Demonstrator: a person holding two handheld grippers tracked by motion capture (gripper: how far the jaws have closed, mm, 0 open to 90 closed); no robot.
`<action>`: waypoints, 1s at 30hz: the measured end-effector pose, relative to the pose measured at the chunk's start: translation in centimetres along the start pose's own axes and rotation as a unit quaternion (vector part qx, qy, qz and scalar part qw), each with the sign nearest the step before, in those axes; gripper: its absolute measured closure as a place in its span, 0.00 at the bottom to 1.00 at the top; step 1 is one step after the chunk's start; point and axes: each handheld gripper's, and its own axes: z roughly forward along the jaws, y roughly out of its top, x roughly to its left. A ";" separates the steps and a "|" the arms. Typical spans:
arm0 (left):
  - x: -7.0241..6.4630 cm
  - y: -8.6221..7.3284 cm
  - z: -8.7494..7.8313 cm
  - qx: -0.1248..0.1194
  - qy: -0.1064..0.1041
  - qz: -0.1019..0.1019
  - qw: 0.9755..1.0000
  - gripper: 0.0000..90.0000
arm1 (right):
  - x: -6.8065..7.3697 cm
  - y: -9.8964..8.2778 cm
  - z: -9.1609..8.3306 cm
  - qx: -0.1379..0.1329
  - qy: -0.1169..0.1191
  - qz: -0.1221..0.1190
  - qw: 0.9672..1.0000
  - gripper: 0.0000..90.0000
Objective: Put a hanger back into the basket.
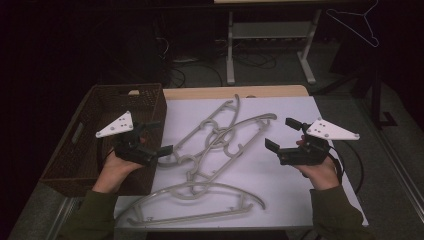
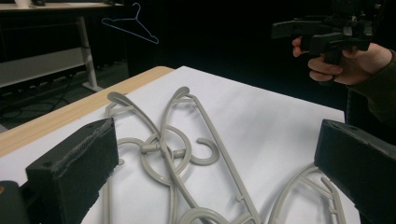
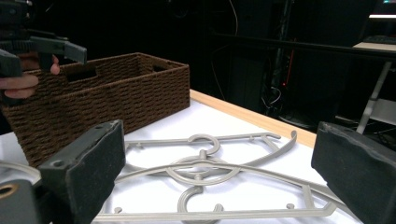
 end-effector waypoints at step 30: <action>-2.9 -0.5 5.0 0.090 -0.029 -0.007 0.995 0.00 | 4.2 -3.3 6.9 0.265 0.154 -0.045 0.951 0.30</action>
